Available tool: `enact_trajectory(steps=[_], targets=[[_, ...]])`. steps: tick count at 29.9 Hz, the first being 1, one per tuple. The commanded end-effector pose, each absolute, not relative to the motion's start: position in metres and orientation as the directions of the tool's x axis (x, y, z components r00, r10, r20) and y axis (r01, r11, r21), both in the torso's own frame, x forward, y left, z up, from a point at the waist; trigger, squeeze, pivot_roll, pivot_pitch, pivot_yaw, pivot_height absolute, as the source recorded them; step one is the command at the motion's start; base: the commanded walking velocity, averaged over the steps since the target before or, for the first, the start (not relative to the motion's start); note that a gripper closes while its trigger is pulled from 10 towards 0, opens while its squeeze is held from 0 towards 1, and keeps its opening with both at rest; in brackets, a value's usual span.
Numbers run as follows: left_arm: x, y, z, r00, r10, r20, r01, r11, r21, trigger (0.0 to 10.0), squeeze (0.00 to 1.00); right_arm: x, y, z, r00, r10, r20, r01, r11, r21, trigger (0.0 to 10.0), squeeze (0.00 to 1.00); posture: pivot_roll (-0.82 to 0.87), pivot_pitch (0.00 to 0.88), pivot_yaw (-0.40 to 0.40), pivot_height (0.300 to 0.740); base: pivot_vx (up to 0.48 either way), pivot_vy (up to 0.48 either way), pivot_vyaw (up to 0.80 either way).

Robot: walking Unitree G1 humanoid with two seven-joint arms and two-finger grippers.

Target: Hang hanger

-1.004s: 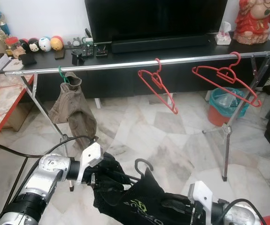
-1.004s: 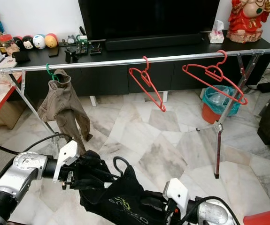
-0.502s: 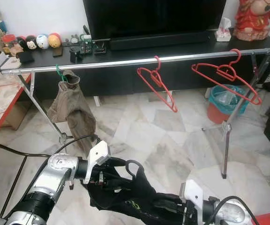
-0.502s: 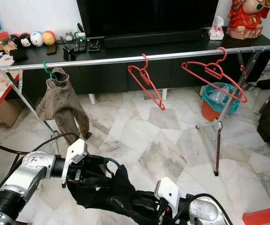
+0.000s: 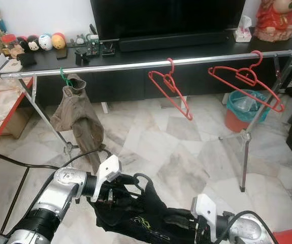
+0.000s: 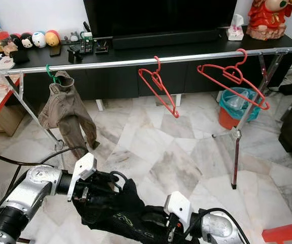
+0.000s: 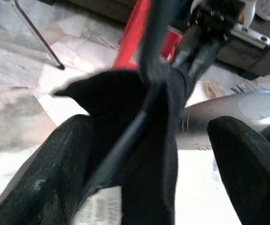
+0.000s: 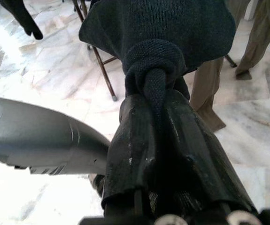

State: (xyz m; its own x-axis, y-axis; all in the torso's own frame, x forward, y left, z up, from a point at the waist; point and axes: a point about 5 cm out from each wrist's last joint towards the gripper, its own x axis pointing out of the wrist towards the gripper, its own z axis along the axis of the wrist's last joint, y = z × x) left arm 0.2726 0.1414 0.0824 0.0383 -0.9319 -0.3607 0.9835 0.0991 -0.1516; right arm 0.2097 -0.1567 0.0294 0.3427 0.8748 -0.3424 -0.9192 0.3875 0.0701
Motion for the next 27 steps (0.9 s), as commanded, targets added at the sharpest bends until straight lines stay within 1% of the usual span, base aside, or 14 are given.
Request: enact_trajectory(steps=[1,12,16,22,23,24,25,26,27], targets=[[0.270,0.145,0.081,0.021,-0.924,-0.382,0.985,0.085,-0.153,10.0,0.00,0.216,-0.150,0.038,0.346,0.889,-0.300,-0.927,0.373,0.035,10.0,0.00,-0.03,0.042,0.112,0.740,0.000,0.000,0.00],[0.274,0.141,0.078,0.060,-0.922,-0.382,0.982,0.122,-0.141,10.0,0.00,0.217,-0.146,0.044,0.323,0.903,-0.282,-0.939,0.344,0.027,10.0,0.00,-0.03,0.034,0.113,0.740,0.000,0.000,0.00],[0.276,0.139,0.074,0.087,-0.915,-0.394,0.981,0.147,-0.126,10.0,0.00,0.216,-0.146,0.046,0.311,0.912,-0.268,-0.942,0.333,0.041,10.0,0.00,-0.03,0.033,0.113,0.740,0.000,0.000,0.00],[0.277,0.137,0.072,0.103,-0.912,-0.397,0.980,0.161,-0.116,10.0,0.00,0.214,-0.145,0.046,0.296,0.915,-0.272,-0.946,0.320,0.048,10.0,0.00,-0.04,0.026,0.113,0.740,0.000,0.000,0.00],[0.277,0.136,0.071,0.107,-0.912,-0.396,0.980,0.165,-0.115,6.1,0.00,0.214,-0.146,0.045,0.293,0.916,-0.273,-0.947,0.318,0.050,10.0,0.00,-0.04,0.027,0.113,0.740,0.000,0.000,0.00],[0.278,0.136,0.071,0.109,-0.912,-0.395,0.979,0.167,-0.115,6.1,0.00,0.213,-0.146,0.045,0.292,0.916,-0.274,-0.947,0.317,0.050,10.0,0.00,-0.04,0.027,0.113,0.740,0.000,0.000,0.00],[0.278,0.136,0.071,0.114,-0.913,-0.393,0.979,0.171,-0.113,0.7,0.00,0.213,-0.146,0.046,0.291,0.916,-0.275,-0.947,0.317,0.051,10.0,0.00,-0.04,0.030,0.112,0.740,0.000,0.000,0.00],[0.278,0.136,0.071,0.114,-0.913,-0.393,0.979,0.171,-0.113,0.7,0.00,0.213,-0.146,0.046,0.291,0.916,-0.275,-0.947,0.317,0.051,10.0,0.00,-0.04,0.030,0.112,0.740,0.000,0.000,0.00],[0.278,0.136,0.071,0.118,-0.914,-0.388,0.978,0.174,-0.112,0.0,0.00,0.213,-0.146,0.046,0.291,0.916,-0.277,-0.947,0.316,0.052,10.0,0.00,-0.04,0.032,0.111,0.740,0.000,0.000,0.00]])
